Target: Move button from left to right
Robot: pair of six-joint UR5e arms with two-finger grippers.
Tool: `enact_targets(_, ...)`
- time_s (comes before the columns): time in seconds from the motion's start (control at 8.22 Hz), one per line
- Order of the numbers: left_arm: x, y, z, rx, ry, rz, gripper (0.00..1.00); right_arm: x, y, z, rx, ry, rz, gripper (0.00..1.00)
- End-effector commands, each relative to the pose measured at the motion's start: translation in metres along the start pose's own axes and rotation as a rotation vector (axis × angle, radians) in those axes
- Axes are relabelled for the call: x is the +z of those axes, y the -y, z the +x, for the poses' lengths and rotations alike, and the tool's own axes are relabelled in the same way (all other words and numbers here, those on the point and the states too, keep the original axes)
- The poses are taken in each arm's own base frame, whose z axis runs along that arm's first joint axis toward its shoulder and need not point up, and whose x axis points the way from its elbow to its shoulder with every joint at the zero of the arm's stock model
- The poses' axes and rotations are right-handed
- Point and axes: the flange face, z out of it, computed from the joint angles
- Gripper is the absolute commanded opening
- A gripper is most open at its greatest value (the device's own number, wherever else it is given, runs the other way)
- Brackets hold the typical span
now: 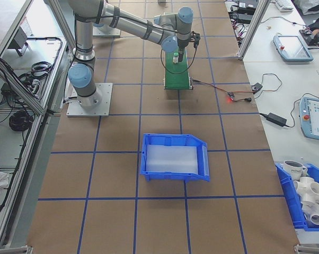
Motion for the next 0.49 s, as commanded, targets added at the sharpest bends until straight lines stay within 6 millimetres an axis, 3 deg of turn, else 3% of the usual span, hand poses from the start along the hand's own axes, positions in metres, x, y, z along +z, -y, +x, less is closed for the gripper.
enact_targets(0.0,0.001,0.001,0.000,0.000,-0.002,0.001,1.00,0.030,0.004,0.015,-0.001,-0.115,-0.051,0.63)
enact_targets(0.12,0.001,0.001,0.000,0.000,-0.002,0.001,1.00,0.034,0.002,0.025,-0.026,-0.144,-0.102,0.29)
enact_targets(0.37,-0.003,-0.003,0.000,0.001,-0.003,0.009,1.00,0.032,-0.002,0.041,-0.118,-0.254,-0.157,0.10)
